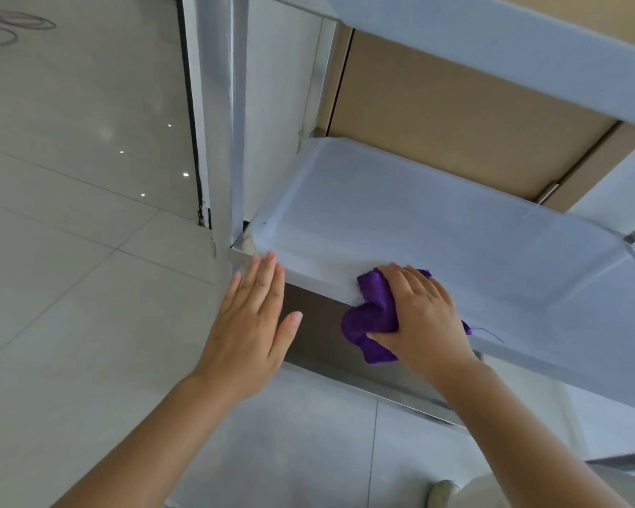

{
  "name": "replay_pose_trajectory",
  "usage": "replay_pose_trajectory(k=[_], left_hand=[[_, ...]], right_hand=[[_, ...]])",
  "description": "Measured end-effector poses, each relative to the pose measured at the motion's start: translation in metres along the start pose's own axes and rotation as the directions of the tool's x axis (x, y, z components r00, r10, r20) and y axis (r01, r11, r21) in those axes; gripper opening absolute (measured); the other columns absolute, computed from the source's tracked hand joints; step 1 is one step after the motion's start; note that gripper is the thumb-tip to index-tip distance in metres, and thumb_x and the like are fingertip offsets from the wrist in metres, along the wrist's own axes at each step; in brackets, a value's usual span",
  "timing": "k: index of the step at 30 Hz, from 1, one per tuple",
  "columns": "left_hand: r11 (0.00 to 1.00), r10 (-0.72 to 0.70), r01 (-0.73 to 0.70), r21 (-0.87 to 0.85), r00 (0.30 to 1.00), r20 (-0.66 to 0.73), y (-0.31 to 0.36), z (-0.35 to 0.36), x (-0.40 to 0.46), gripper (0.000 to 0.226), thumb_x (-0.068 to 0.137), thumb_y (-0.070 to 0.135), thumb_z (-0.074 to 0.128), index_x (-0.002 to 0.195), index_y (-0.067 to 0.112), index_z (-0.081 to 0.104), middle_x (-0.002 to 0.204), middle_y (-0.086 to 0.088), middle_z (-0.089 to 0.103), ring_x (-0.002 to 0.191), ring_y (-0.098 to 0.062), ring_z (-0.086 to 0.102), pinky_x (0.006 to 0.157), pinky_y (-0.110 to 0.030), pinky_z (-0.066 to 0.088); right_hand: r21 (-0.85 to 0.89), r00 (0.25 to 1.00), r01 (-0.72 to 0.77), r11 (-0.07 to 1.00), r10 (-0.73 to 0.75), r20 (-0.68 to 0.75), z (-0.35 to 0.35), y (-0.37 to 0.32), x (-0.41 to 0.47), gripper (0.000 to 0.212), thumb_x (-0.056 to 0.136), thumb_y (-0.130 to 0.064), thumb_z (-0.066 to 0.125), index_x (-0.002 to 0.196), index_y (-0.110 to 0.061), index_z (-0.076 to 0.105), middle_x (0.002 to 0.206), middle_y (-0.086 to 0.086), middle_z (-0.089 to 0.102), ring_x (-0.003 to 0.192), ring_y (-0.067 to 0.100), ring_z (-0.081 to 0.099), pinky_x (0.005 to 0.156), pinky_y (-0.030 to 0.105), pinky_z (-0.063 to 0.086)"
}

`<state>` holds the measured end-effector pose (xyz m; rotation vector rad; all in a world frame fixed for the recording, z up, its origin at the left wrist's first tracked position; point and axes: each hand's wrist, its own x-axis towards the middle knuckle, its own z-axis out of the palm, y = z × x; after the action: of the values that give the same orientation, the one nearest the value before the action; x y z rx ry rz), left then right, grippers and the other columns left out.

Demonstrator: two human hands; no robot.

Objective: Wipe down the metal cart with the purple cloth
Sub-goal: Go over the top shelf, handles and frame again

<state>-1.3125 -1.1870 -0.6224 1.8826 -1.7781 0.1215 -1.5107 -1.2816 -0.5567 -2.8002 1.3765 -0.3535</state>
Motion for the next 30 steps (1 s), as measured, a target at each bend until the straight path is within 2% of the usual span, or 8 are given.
replay_pose_trajectory(k=[7, 15, 19, 22, 24, 26, 28, 30], left_hand=[[1.000, 0.005, -0.003, -0.030, 0.999, 0.045, -0.014, -0.009, -0.004, 0.061, 0.101, 0.045, 0.012, 0.142, 0.006, 0.035, 0.155, -0.004, 0.019, 0.137, -0.011, 0.028, 0.114, -0.042, 0.012], [0.982, 0.006, 0.012, -0.188, 0.995, 0.096, -0.019, -0.016, -0.003, 0.064, 0.094, 0.057, 0.018, 0.148, 0.022, 0.022, 0.155, 0.014, 0.002, 0.139, 0.009, 0.003, 0.112, -0.031, 0.006], [0.966, -0.004, 0.032, -0.256, 0.994, 0.111, -0.017, -0.020, -0.002, 0.062, 0.092, 0.055, 0.024, 0.147, 0.027, 0.018, 0.154, 0.017, 0.005, 0.135, 0.015, 0.006, 0.115, -0.026, 0.009], [0.946, -0.048, 0.022, -0.323, 0.996, -0.074, -0.021, -0.023, -0.004, 0.050, 0.092, 0.042, 0.039, 0.137, 0.021, 0.044, 0.150, 0.013, 0.029, 0.125, 0.000, 0.041, 0.105, -0.020, 0.034], [0.910, -0.206, 0.068, -0.408, 0.931, -0.302, -0.026, -0.026, -0.002, 0.041, 0.089, 0.031, 0.045, 0.124, 0.013, 0.055, 0.139, 0.008, 0.046, 0.121, 0.005, 0.045, 0.094, -0.009, 0.037], [0.787, -0.440, 0.169, -0.593, 0.828, -0.347, -0.030, -0.034, 0.009, 0.045, 0.084, 0.021, 0.045, 0.128, 0.015, 0.050, 0.132, 0.009, 0.045, 0.121, 0.015, 0.036, 0.096, -0.003, 0.029], [0.494, -0.600, 0.268, -0.827, 0.794, -0.101, -0.034, -0.037, 0.026, 0.067, 0.071, 0.016, 0.039, 0.137, 0.026, 0.036, 0.138, 0.019, 0.035, 0.127, 0.016, 0.029, 0.103, -0.006, 0.022], [0.281, -0.585, 0.273, -0.920, 0.809, 0.061, -0.038, -0.035, 0.039, 0.085, 0.059, 0.018, 0.039, 0.143, 0.022, 0.034, 0.146, 0.010, 0.037, 0.134, -0.003, 0.034, 0.112, -0.026, 0.026]], right_hand=[[-0.018, 0.990, 0.113, 0.993, -0.115, -0.080, 0.015, -0.034, 0.027, 0.070, 0.065, -0.037, 0.083, 0.124, -0.012, 0.054, 0.121, 0.007, 0.061, 0.112, 0.030, 0.058, 0.096, 0.042, 0.045], [-0.042, 0.977, 0.167, 0.985, -0.171, -0.131, 0.030, -0.072, 0.055, 0.069, 0.048, -0.035, 0.091, 0.106, -0.009, 0.062, 0.099, 0.007, 0.068, 0.090, 0.030, 0.067, 0.082, 0.043, 0.055], [-0.038, 0.979, 0.176, 0.984, -0.179, -0.093, 0.032, -0.093, 0.068, 0.066, 0.053, -0.026, 0.088, 0.109, -0.007, 0.060, 0.106, 0.010, 0.065, 0.097, 0.032, 0.063, 0.088, 0.042, 0.049], [-0.040, 0.969, 0.197, 0.979, -0.201, -0.143, 0.036, -0.091, 0.069, 0.069, 0.042, -0.027, 0.092, 0.101, -0.006, 0.062, 0.095, 0.010, 0.067, 0.084, 0.032, 0.066, 0.079, 0.042, 0.053], [-0.042, 0.960, 0.225, 0.974, -0.229, -0.161, 0.038, -0.088, 0.069, 0.071, 0.040, -0.028, 0.092, 0.100, -0.007, 0.062, 0.094, 0.009, 0.067, 0.082, 0.032, 0.066, 0.076, 0.041, 0.054], [-0.050, 0.956, 0.238, 0.970, -0.243, -0.162, 0.037, -0.089, 0.067, 0.074, 0.039, -0.028, 0.092, 0.103, -0.007, 0.062, 0.096, 0.010, 0.067, 0.083, 0.032, 0.066, 0.075, 0.042, 0.055], [-0.087, 0.945, 0.266, 0.960, -0.278, -0.173, 0.038, -0.091, 0.068, 0.076, 0.040, -0.030, 0.093, 0.106, -0.006, 0.062, 0.098, 0.012, 0.068, 0.085, 0.033, 0.066, 0.075, 0.042, 0.055], [-0.117, 0.935, 0.300, 0.947, -0.316, -0.161, 0.038, -0.099, 0.072, 0.077, 0.043, -0.034, 0.091, 0.108, -0.005, 0.061, 0.099, 0.012, 0.067, 0.086, 0.033, 0.066, 0.076, 0.041, 0.055]])
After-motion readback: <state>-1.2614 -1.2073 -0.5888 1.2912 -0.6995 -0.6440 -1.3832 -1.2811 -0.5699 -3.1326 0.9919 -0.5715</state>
